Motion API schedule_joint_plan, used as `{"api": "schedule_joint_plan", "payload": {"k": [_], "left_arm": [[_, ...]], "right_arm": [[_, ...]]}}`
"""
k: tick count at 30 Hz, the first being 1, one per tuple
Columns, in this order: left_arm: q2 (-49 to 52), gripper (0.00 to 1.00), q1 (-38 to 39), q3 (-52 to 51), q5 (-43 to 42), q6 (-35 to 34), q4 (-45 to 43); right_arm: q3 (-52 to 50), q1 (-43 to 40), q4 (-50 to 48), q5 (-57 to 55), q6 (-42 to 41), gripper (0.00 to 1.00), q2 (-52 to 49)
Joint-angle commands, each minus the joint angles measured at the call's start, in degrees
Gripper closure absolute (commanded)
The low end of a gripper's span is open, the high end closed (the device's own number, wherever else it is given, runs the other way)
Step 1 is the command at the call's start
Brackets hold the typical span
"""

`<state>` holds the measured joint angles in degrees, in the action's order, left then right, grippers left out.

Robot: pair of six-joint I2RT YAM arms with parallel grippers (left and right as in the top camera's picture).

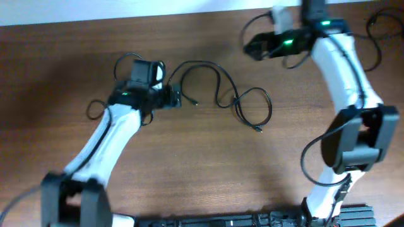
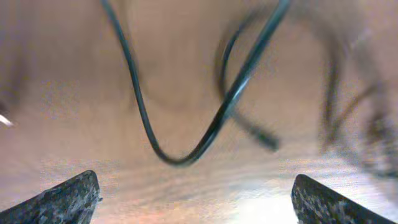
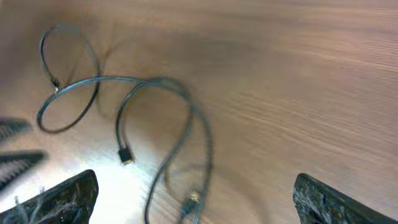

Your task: Untangle cables

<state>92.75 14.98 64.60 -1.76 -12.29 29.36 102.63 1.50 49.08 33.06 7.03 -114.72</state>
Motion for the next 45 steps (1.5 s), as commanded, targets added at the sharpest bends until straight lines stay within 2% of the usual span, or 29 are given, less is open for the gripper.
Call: {"api": "schedule_joint_plan", "payload": {"k": [1,2,3,4,5,6,9,11,12,13,14,15,16,18,20,22,24,26,29,32,34,36,37,41,45], "left_arm": [[-12.7,0.01,-1.1,1.9,0.1,-0.5,0.3],[-15.5,0.01,-1.9,1.9,1.0,-0.7,0.4],[-19.1,0.01,-3.7,1.9,4.9,-5.2,1.2],[-21.2,0.01,-5.1,1.9,9.1,-9.5,2.5],[-23.0,0.01,-6.8,1.9,13.6,-13.1,4.4],[-24.5,0.01,-8.8,1.9,16.8,-14.5,6.3],[-25.6,0.01,-12.9,1.9,18.3,-14.4,9.9],[-25.6,0.01,-13.0,1.9,18.1,-14.5,14.6],[-25.6,0.01,-13.0,1.9,18.1,-14.5,16.0],[-25.6,0.01,-13.0,1.9,18.1,-14.4,17.1],[-25.6,0.01,-13.0,1.9,18.1,-14.4,17.1],[-25.6,0.01,-13.0,1.9,18.1,-14.5,17.1],[-25.6,0.01,-13.0,1.9,18.1,-14.4,17.1],[-25.6,0.01,-13.0,1.9,18.1,-14.4,17.1],[-25.6,0.01,-13.0,1.9,18.1,-14.4,17.1],[-25.6,0.01,-13.0,1.9,18.1,-14.5,17.1],[-25.6,0.01,-13.0,1.9,18.1,-14.5,17.1],[-25.6,0.01,-13.0,1.9,18.1,-14.4,17.1],[-25.6,0.01,-13.0,1.9,18.1,-14.4,17.1],[-25.6,0.01,-13.0,1.9,18.1,-14.5,17.1],[-25.6,0.01,-13.0,1.9,18.1,-14.5,17.1],[-25.6,0.01,-13.0,1.9,18.1,-14.5,17.1],[-25.6,0.01,-13.0,1.9,18.1,-14.4,17.1],[-25.6,0.01,-13.0,1.9,18.1,-14.4,17.1],[-25.6,0.01,-13.0,1.9,18.1,-14.4,17.1]], "right_arm": [[-1.8,9.0,-5.2,-9.2,4.6,0.01,-0.7],[-1.8,11.6,-7.3,-10.7,4.7,0.01,-1.3],[-1.8,14.3,-9.6,-10.7,0.0,0.01,-2.2],[-1.8,16.3,-11.1,-10.6,-9.4,0.01,-2.9],[-1.8,18.5,-12.5,-10.6,-22.8,0.01,-4.0],[-1.8,20.8,-13.9,-10.6,-33.8,0.01,-5.2],[-1.8,28.2,-22.5,-11.1,-47.4,0.01,-8.9],[-1.8,32.1,-28.3,-15.6,-57.6,0.07,-11.2],[-1.8,33.4,-29.7,-19.9,-62.3,0.12,-12.2],[-1.8,34.2,-29.9,-24.6,-67.3,0.3,-12.9],[-1.8,34.5,-30.7,-28.1,-68.5,0.55,-13.1],[-1.8,34.5,-31.9,-29.2,-65.7,0.81,-13.0],[-1.7,34.3,-33.3,-28.5,-61.5,0.96,-12.8],[-0.8,32.7,-33.5,-22.3,-40.8,0.96,-9.2],[-0.2,30.7,-30.5,-14.8,-28.8,0.96,-2.9],[-0.2,27.5,-26.3,-13.7,-20.3,0.96,5.9],[-0.2,22.6,-25.0,-9.0,-19.9,0.96,12.8],[-0.2,17.9,-27.8,-8.0,-19.3,0.96,16.2],[-0.1,11.9,-33.0,-6.3,-19.8,0.96,16.8],[-0.1,6.6,-31.2,-8.9,-19.3,0.96,16.8],[-0.1,2.9,-26.9,-9.3,-19.2,0.96,17.2],[-0.1,-1.7,-20.7,-9.7,-14.6,0.96,18.9],[-0.1,-4.9,-16.2,-12.6,-11.7,0.96,20.5],[-0.1,-18.4,-1.8,-30.8,-11.3,0.96,28.0],[-0.2,-30.2,8.1,-41.6,-11.3,0.96,29.0]]}}
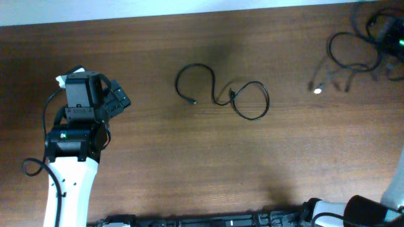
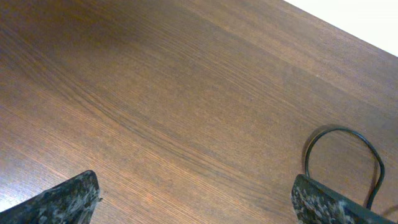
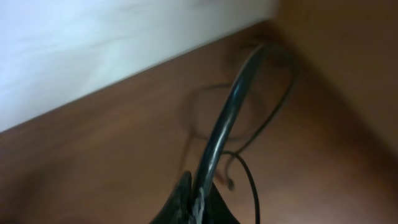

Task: Untangle cables
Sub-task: 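Grasp the remaining cable in the middle with the right gripper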

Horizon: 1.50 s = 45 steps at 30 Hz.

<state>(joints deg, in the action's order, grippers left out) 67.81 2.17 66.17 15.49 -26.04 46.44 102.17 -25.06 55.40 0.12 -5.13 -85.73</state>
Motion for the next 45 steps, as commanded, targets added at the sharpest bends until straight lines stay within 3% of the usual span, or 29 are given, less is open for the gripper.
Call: {"api": "schedule_joint_plan", "payload": {"k": [1,6,15,16,17,18,23,25,29,31,35,37,39,45], "left_arm": [[-0.7,0.01,-0.2,0.3,0.8,-0.7,0.0],[-0.7,0.01,-0.2,0.3,0.8,-0.7,0.0],[-0.7,0.01,-0.2,0.3,0.8,-0.7,0.0],[-0.7,0.01,-0.2,0.3,0.8,-0.7,0.0],[-0.7,0.01,-0.2,0.3,0.8,-0.7,0.0],[-0.7,0.01,-0.2,0.3,0.9,-0.7,0.1],[-0.7,0.01,-0.2,0.3,0.8,-0.7,0.2],[-0.7,0.01,-0.2,0.3,0.8,-0.7,0.2],[-0.7,0.01,-0.2,0.3,0.8,-0.7,0.2],[-0.7,0.01,-0.2,0.3,0.8,-0.7,0.2],[-0.7,0.01,-0.2,0.3,0.8,-0.7,0.2],[-0.7,0.01,-0.2,0.3,0.8,-0.7,0.2],[-0.7,0.01,-0.2,0.3,0.8,-0.7,0.2],[-0.7,0.01,-0.2,0.3,0.8,-0.7,0.2]], "right_arm": [[-0.2,-8.4,3.9,-11.3,0.6,0.96,-0.8],[-1.0,-16.0,9.1,-13.5,-10.1,0.96,-5.7],[-4.2,-16.6,1.5,-10.0,-10.4,0.93,-25.9],[-4.2,-16.6,1.1,-9.8,-10.4,0.71,-28.1],[-4.2,-16.6,1.2,-9.8,-10.4,0.13,-29.3],[-4.1,-16.6,1.3,-9.8,-10.5,0.01,-29.6],[1.6,-16.2,2.4,-2.8,-11.5,0.01,-24.3],[2.2,-14.3,2.9,13.6,-11.5,0.01,-21.3],[0.7,-5.0,4.9,25.8,-9.3,0.01,-21.6],[-1.2,5.1,5.1,26.4,-0.9,0.01,-21.7],[-4.2,21.0,5.7,23.7,0.2,0.02,-22.3],[-5.6,28.9,5.7,12.5,-8.4,0.01,-24.2],[-7.3,34.4,3.9,8.0,-15.1,0.01,-26.2],[-9.0,46.8,-3.3,6.2,-18.7,0.02,-32.2]]}}
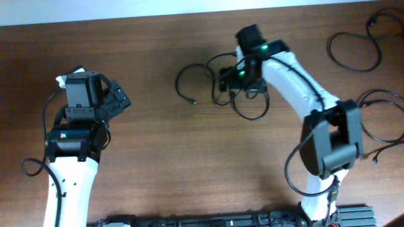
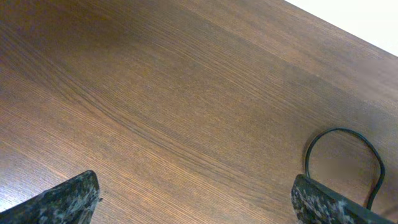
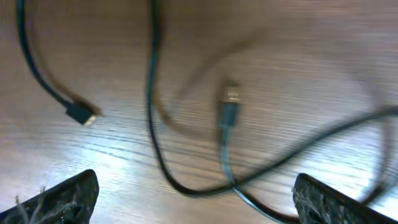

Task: Untangle cables
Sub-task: 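Grasp the remaining cable in the middle with the right gripper, then carry the cable to the upper right and drop it there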

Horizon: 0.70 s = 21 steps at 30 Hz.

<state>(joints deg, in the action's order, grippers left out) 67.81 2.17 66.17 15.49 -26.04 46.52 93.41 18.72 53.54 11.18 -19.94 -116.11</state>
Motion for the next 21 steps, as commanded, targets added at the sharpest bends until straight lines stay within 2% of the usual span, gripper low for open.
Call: {"api": "schedule_joint_plan", "payload": {"k": [1,2,3,7,13,14,15,16,17,18,19,21], "left_arm": [[-0.7,0.01,-0.2,0.3,0.8,-0.7,0.1],[-0.7,0.01,-0.2,0.3,0.8,-0.7,0.1],[-0.7,0.01,-0.2,0.3,0.8,-0.7,0.1],[-0.7,0.01,-0.2,0.3,0.8,-0.7,0.1],[-0.7,0.01,-0.2,0.3,0.8,-0.7,0.1],[-0.7,0.01,-0.2,0.3,0.8,-0.7,0.1],[-0.7,0.01,-0.2,0.3,0.8,-0.7,0.1],[-0.7,0.01,-0.2,0.3,0.8,-0.7,0.1],[-0.7,0.01,-0.2,0.3,0.8,-0.7,0.1],[-0.7,0.01,-0.2,0.3,0.8,-0.7,0.1],[-0.7,0.01,-0.2,0.3,0.8,-0.7,0.1],[-0.7,0.01,-0.2,0.3,0.8,-0.7,0.1]], "right_arm": [[-0.2,3.7,-1.7,-8.1,-7.0,0.01,-2.8],[-0.2,4.5,-2.0,-11.2,-11.5,0.01,-4.1],[-0.2,5.0,-2.4,-11.9,-12.6,0.02,-5.0],[-0.2,7.1,-4.9,-12.2,-12.5,0.02,-9.7],[-0.2,7.5,-9.9,-13.2,-15.7,0.01,-11.7],[-0.2,7.6,-10.1,-13.4,-15.7,0.06,-11.7],[-0.2,7.6,-9.8,-13.4,-15.7,0.18,-11.7],[-0.2,7.6,-9.2,-13.4,-15.7,0.39,-11.8],[-0.2,7.5,-8.5,-13.7,-15.7,0.51,-11.8],[-0.2,7.5,-7.6,-14.9,-15.7,0.78,-11.8],[-0.2,7.5,-7.0,-15.7,-15.7,0.96,-11.8],[0.1,7.1,-7.1,-16.0,-12.4,0.96,-11.6]]}}
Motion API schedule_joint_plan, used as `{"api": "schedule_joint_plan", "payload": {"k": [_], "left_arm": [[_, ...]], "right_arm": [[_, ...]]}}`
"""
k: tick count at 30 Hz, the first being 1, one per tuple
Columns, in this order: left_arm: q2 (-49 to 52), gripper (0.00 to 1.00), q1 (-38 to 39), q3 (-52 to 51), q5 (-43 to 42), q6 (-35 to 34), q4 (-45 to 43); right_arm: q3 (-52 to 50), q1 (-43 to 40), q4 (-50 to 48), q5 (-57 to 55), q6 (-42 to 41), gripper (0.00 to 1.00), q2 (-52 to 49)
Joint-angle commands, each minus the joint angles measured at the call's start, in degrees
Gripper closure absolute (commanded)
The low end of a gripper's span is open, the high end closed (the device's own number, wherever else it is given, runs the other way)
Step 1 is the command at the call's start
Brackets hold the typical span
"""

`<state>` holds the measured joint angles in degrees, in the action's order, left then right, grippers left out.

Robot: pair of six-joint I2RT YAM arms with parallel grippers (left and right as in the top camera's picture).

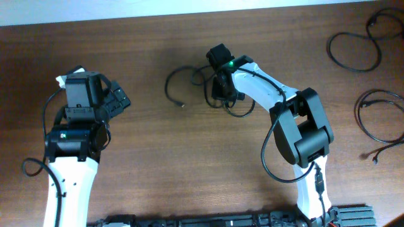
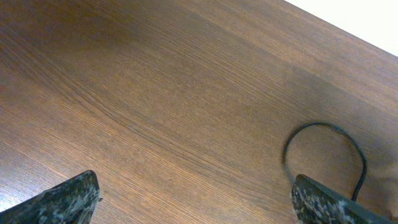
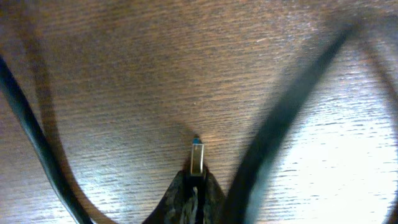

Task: Untangle cables
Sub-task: 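Carry the cable to the upper right and drop it there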

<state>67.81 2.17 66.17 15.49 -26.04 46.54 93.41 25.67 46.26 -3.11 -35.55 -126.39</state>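
Observation:
A black cable [image 1: 169, 85] lies in loops at the table's middle; its left loop [image 2: 323, 143] shows in the left wrist view. My right gripper [image 1: 221, 88] is down on this cable, shut on a plug with a metal tip [image 3: 196, 155]. A blurred strand [image 3: 280, 124] crosses close to the closed fingers [image 3: 194, 199]. My left gripper [image 1: 118, 98] is held at the left, apart from the cable, and is open [image 2: 199, 208] with only bare wood between its fingers.
Two more black cables lie apart at the right, one looped at the back right [image 1: 353, 50], one near the right edge [image 1: 379, 120]. The brown wooden table [image 1: 189, 170] ends at a white strip along the far side.
My right gripper was open over the middle cable; now it is shut on the cable's plug, a little further left. The cable's left loop has shifted left. The left arm has not moved.
First my left gripper was open at the tangle in the middle, the right arm at the back. Then the left arm was back at the left and the right gripper held a cable at the far right. Then two cables lay at the right; now the right holds the middle cable's plug.

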Motion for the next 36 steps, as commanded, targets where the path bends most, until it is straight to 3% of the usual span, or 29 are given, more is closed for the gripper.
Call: {"api": "schedule_joint_plan", "payload": {"k": [1,5,7,12,16,19,22,27,28,29,31,34,36], "left_arm": [[-0.7,0.01,-0.2,0.3,0.8,-0.7,0.1],[-0.7,0.01,-0.2,0.3,0.8,-0.7,0.1],[-0.7,0.01,-0.2,0.3,0.8,-0.7,0.1],[-0.7,0.01,-0.2,0.3,0.8,-0.7,0.1],[-0.7,0.01,-0.2,0.3,0.8,-0.7,0.1],[-0.7,0.01,-0.2,0.3,0.8,-0.7,0.1],[-0.7,0.01,-0.2,0.3,0.8,-0.7,0.1],[-0.7,0.01,-0.2,0.3,0.8,-0.7,0.1],[-0.7,0.01,-0.2,0.3,0.8,-0.7,0.1],[-0.7,0.01,-0.2,0.3,0.8,-0.7,0.1],[-0.7,0.01,-0.2,0.3,0.8,-0.7,0.1],[-0.7,0.01,-0.2,0.3,0.8,-0.7,0.1],[-0.7,0.01,-0.2,0.3,0.8,-0.7,0.1]], "right_arm": [[0.8,-0.3,0.7,-1.7,6.2,0.96,-1.1],[14.3,-10.6,10.4,-1.7,18.2,0.96,3.7],[22.4,-17.0,11.1,-1.7,30.2,0.96,3.9],[39.7,-29.5,4.6,-1.7,46.0,0.96,3.9],[42.8,-32.0,-1.6,-1.6,57.6,0.96,3.6],[42.4,-31.3,1.8,0.0,59.1,0.96,1.6],[42.4,-30.9,8.7,12.3,59.1,0.96,-2.7],[42.4,-30.8,12.9,18.6,54.7,0.96,-12.8],[42.4,-30.9,12.9,18.6,54.6,0.89,-13.8],[42.4,-30.9,12.9,18.7,54.5,0.48,-14.3],[42.4,-30.9,13.0,19.0,52.9,0.16,-14.0],[44.3,-30.9,16.9,23.0,48.5,0.03,-11.4],[47.8,-30.9,24.7,26.4,48.5,0.0,-7.7]]}}
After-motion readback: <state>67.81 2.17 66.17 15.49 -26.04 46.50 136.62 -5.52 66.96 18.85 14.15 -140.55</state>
